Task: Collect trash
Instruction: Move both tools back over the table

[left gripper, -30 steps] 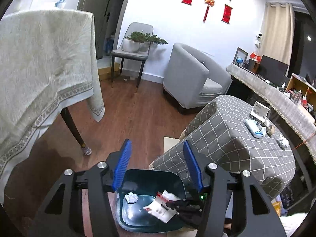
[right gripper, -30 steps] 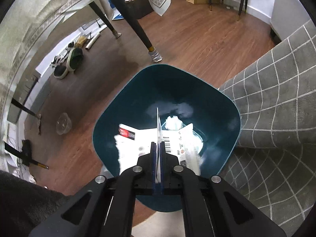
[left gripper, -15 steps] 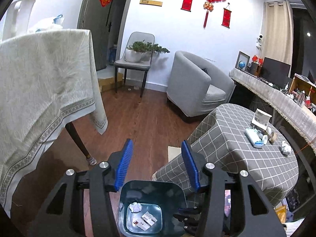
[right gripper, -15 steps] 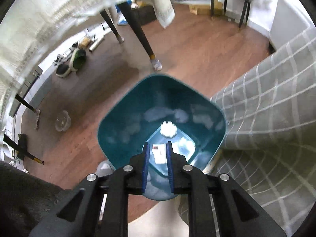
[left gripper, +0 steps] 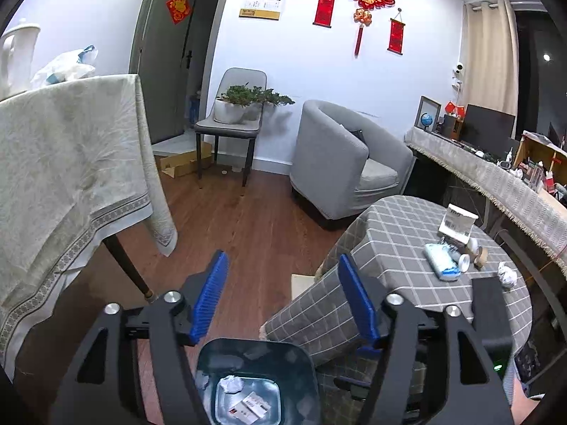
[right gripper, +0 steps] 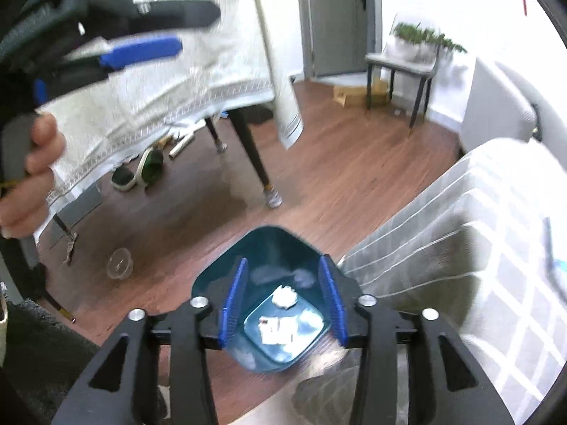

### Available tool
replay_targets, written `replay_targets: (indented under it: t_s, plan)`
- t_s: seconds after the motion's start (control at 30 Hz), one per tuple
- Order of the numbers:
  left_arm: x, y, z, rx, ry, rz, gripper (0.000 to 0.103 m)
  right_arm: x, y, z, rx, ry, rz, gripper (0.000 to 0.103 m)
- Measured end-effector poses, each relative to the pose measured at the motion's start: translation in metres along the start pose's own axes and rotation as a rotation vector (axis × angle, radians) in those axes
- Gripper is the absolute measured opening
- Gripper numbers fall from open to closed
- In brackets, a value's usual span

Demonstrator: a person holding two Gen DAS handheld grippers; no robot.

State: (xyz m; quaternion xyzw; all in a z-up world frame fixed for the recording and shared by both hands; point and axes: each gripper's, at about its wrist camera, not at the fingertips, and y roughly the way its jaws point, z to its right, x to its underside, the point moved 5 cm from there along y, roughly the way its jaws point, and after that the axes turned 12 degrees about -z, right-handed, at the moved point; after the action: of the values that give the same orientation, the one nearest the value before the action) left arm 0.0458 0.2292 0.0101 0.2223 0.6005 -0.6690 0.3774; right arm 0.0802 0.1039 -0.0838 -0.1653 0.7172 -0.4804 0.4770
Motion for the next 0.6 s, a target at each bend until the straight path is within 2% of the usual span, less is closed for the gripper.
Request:
replay_targets:
  t_s: [0.3,0.43,0.6]
  plan:
    - [-0.006,0.012,0.048,0.046,0.029,0.004,0.084,0.016,-0.04,0.045,0.067,0.046,0.079,0.057]
    - [-0.007,0.023,0.072,0.062,0.045,-0.011,0.087,0.026,-0.059,0.067,0.108,0.071,0.103,0.068]
    - [-0.004,0.039,0.098,0.068,0.068,-0.042,0.09,0.038,-0.079,0.092,0.158,0.106,0.121,0.074]
